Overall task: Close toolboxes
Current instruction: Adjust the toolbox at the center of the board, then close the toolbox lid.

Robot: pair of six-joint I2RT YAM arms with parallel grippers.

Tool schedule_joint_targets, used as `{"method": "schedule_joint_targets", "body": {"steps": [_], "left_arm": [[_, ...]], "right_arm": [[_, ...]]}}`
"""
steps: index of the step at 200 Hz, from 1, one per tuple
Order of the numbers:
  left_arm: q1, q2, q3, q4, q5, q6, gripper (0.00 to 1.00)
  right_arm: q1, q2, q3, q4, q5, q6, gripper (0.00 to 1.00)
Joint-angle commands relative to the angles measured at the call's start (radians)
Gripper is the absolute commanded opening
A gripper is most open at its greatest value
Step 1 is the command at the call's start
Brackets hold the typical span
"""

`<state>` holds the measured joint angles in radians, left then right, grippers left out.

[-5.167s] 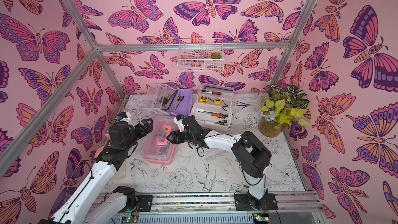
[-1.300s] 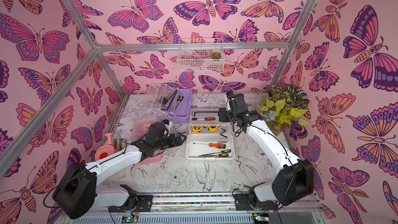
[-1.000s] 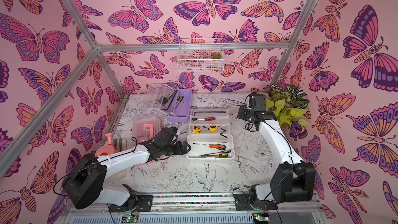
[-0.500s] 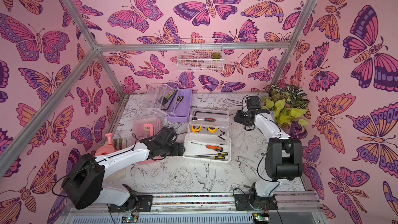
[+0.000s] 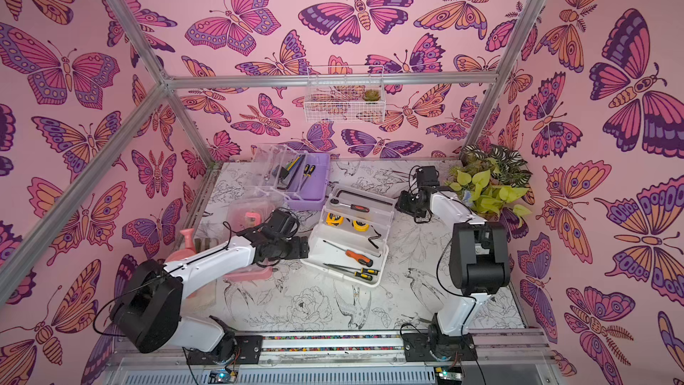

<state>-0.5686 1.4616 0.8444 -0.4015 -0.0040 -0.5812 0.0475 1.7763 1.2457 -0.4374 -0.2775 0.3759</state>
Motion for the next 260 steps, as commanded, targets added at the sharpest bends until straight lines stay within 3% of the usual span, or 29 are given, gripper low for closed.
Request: {"method": "schedule_joint_targets", "body": {"steps": [1, 75, 109, 126, 162, 189, 215, 250, 260], "left_arm": [[0.006, -0.002, -0.006, -0.013, 0.005, 0.001, 0.92], [0.006, -0.057, -0.021, 0.020, -0.013, -0.002, 0.92], [0.006, -0.138, -0.028, 0.018, -0.014, -0.002, 0.90], [0.006, -0.197, -0.039, 0.017, 0.018, -0.002, 0.76], [-0.004, -0.317, -0.078, 0.012, 0.101, -0.035, 0.29], [-0.028, -0.363, -0.130, 0.012, 0.149, -0.078, 0.10], [-0.049, -0.349, -0.188, 0.015, 0.185, -0.117, 0.00], [-0.083, -0.313, -0.232, 0.042, 0.226, -0.140, 0.01], [-0.089, -0.303, -0.242, 0.068, 0.238, -0.144, 0.07]], "right_arm": [[0.006, 0.018, 0.000, 0.020, 0.006, 0.025, 0.40], [0.024, 0.138, 0.038, 0.048, 0.015, 0.047, 0.27], [0.030, 0.138, 0.037, 0.060, 0.031, 0.054, 0.00], [0.033, 0.106, 0.028, 0.063, 0.060, 0.051, 0.00], [0.056, 0.017, -0.006, 0.090, 0.142, 0.038, 0.00], [0.063, -0.047, -0.047, 0.157, 0.191, 0.044, 0.00], [0.068, -0.084, -0.051, 0.181, 0.200, 0.034, 0.00], [0.069, -0.101, -0.041, 0.177, 0.217, 0.034, 0.00], [0.069, -0.104, -0.046, 0.190, 0.208, 0.034, 0.00]]}}
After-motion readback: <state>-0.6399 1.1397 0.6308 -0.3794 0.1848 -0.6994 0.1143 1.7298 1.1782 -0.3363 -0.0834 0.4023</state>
